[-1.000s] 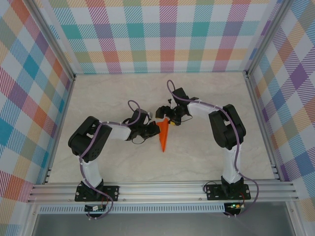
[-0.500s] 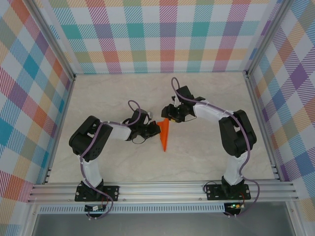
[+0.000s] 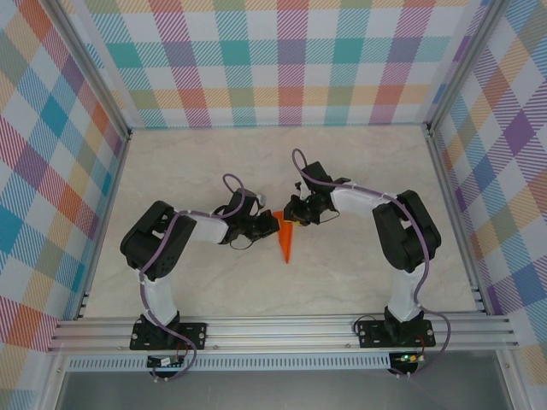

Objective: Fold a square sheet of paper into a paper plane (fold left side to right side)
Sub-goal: Fold the wing for the fifth time at the center of the table.

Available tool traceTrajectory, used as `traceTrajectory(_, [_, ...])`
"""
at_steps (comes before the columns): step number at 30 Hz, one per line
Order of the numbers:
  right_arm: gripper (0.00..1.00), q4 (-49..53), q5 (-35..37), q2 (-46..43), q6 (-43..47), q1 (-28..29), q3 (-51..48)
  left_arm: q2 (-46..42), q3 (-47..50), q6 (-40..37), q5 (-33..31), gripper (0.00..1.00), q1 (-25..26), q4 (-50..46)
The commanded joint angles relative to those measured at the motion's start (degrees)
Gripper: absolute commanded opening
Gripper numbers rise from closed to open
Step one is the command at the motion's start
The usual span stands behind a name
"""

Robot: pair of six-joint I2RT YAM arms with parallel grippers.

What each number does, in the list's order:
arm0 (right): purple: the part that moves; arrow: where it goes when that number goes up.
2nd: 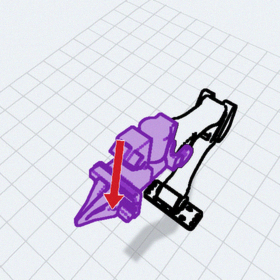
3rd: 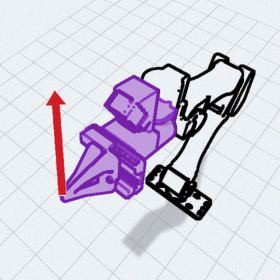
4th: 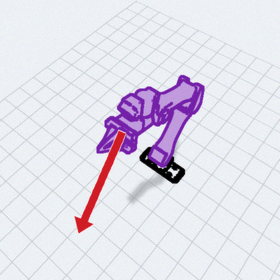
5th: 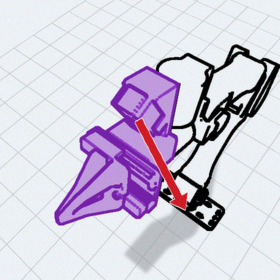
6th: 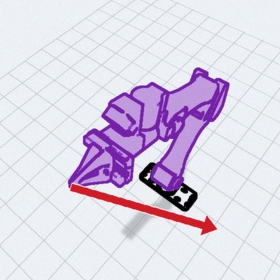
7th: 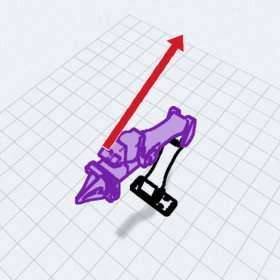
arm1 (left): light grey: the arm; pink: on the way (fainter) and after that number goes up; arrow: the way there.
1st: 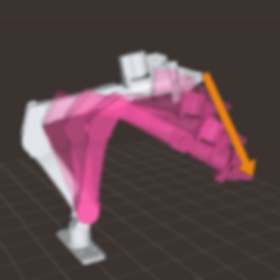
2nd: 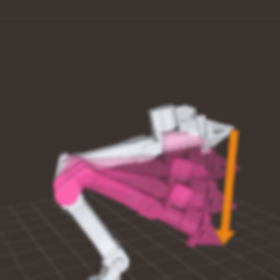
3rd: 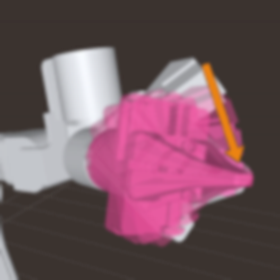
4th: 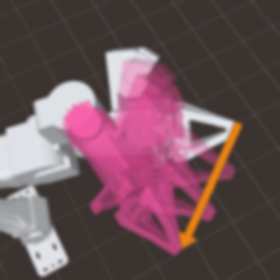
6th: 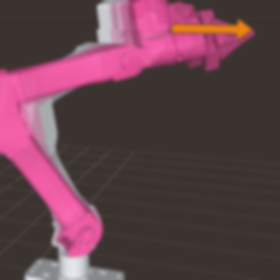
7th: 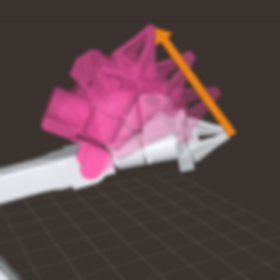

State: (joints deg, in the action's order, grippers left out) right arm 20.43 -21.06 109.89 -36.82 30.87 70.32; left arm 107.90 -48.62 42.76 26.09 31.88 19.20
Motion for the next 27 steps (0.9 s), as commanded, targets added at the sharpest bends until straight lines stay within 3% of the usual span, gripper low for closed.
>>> traceTrajectory(1, [0.19, -0.2, -0.6, 1.8, 0.4, 0.3, 0.7, 1.6, -1.3, -0.7, 0.4, 0.0, 0.6, -1.4])
traceTrajectory(27, [0.15, 5.2, 4.4, 4.6, 3.2, 0.3, 2.3, 2.6, -2.7, -1.5, -1.0, 0.0, 1.4, -3.6])
